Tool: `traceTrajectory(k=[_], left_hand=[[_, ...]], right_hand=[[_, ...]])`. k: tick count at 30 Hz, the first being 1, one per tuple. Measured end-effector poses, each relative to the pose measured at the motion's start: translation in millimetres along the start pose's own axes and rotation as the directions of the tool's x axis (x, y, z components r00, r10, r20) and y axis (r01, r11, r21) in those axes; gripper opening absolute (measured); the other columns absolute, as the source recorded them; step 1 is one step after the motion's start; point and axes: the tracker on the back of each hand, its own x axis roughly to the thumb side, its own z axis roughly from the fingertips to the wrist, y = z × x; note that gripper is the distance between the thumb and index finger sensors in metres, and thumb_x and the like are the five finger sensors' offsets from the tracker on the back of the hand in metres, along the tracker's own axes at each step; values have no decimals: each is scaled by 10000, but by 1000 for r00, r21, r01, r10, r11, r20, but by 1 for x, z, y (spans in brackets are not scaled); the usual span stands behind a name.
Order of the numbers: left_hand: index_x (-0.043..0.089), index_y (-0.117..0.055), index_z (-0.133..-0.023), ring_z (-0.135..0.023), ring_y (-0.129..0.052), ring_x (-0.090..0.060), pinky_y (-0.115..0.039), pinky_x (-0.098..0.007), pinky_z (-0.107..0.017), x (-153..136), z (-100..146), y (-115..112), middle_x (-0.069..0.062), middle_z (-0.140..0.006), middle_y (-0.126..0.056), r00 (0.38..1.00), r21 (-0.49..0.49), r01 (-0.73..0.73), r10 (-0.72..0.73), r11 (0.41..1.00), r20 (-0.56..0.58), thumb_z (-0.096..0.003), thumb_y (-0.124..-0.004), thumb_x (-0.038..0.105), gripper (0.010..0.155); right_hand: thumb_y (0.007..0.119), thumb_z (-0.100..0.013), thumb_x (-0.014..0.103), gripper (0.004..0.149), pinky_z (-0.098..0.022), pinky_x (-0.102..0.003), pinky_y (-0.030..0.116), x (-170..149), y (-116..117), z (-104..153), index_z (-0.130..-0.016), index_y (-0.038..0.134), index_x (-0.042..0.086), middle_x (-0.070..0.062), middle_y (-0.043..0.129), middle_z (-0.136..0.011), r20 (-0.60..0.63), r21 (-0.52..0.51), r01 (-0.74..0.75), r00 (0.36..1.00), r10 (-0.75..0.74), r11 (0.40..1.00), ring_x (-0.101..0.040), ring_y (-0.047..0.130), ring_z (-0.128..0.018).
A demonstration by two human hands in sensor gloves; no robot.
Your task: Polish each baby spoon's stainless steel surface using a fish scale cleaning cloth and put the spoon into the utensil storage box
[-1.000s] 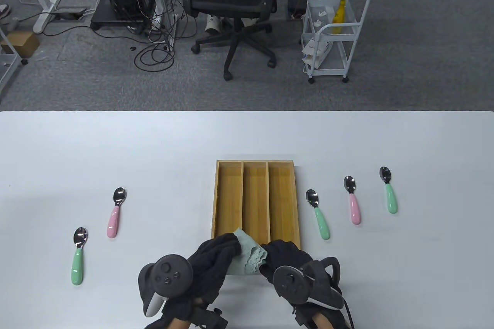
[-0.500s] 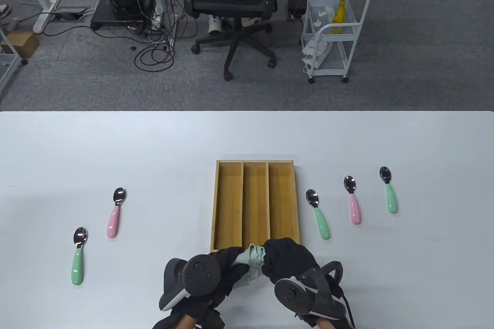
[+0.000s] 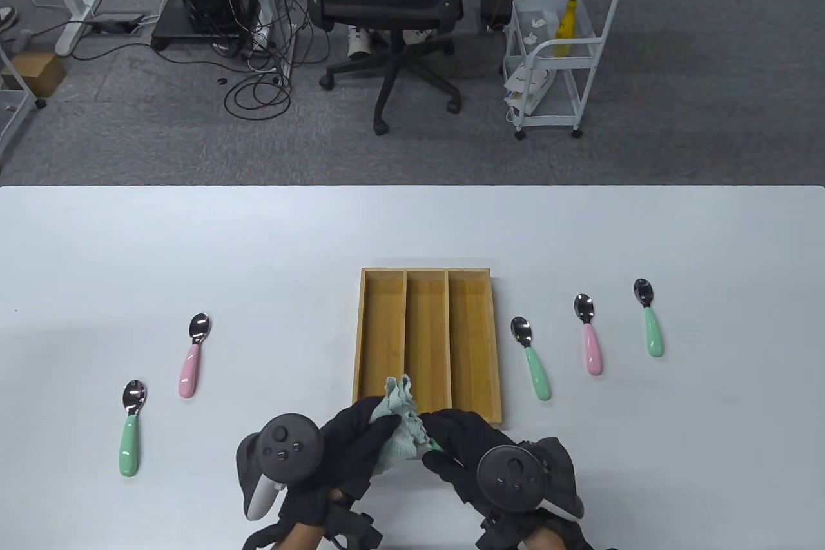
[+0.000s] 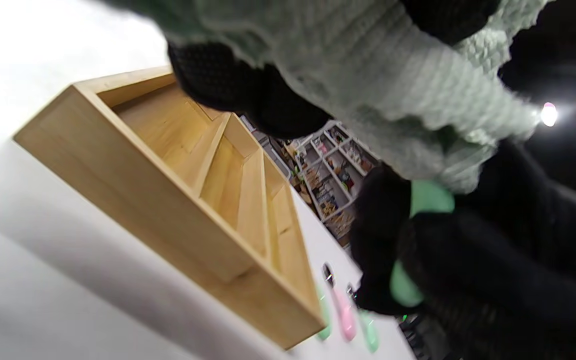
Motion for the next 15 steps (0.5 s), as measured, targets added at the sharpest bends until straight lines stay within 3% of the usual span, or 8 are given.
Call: traceTrajectory(k=[3, 5, 8, 15], left_hand=[[269, -659, -1014, -718, -998, -137, -870, -359, -644, -2, 3, 2, 68, -785, -929, 999, 37, -41, 41, 998, -17, -604, -616, 508, 476], [239, -684, -998, -679, -1009, -152, -878, -372, -615, -1, 3, 3, 47, -753, -944, 1000, 41, -19, 19, 999, -17, -599, -636, 505, 482], [216, -727, -973, -615, -1034, -169, -898, -393, -561, 7, 0, 0, 18, -701, -975, 991, 19, 130, -130, 991, 11, -573, -689, 475, 478], [164, -782, -946, -548, -1048, -230, -901, -444, -499, 16, -6, -24, -49, -643, -1004, 935, -177, 354, -348, 918, 68, -543, -741, 417, 478]], right_hand=[[804, -526, 388, 563, -592, -347, 850, 4, 3, 1, -1047, 607, 305, 35, 794, -987, -16, -18, 8, 1000, -8, 1000, -212, 912, -817], [791, -525, 413, 557, -562, -390, 842, 6, 1, 1, -1044, 607, 334, 65, 806, -988, -5, -40, -121, 993, 121, 992, -241, 935, -777], [797, -515, 403, 537, -543, -393, 858, 9, -5, 3, -1021, 623, 370, 93, 823, -988, 2, -94, -321, 947, 322, 943, -247, 960, -759], [863, -474, 341, 472, -619, -420, 821, 2, -11, 4, -917, 731, 441, 83, 802, -1015, -22, -95, -400, 916, 400, 912, -280, 872, -896]])
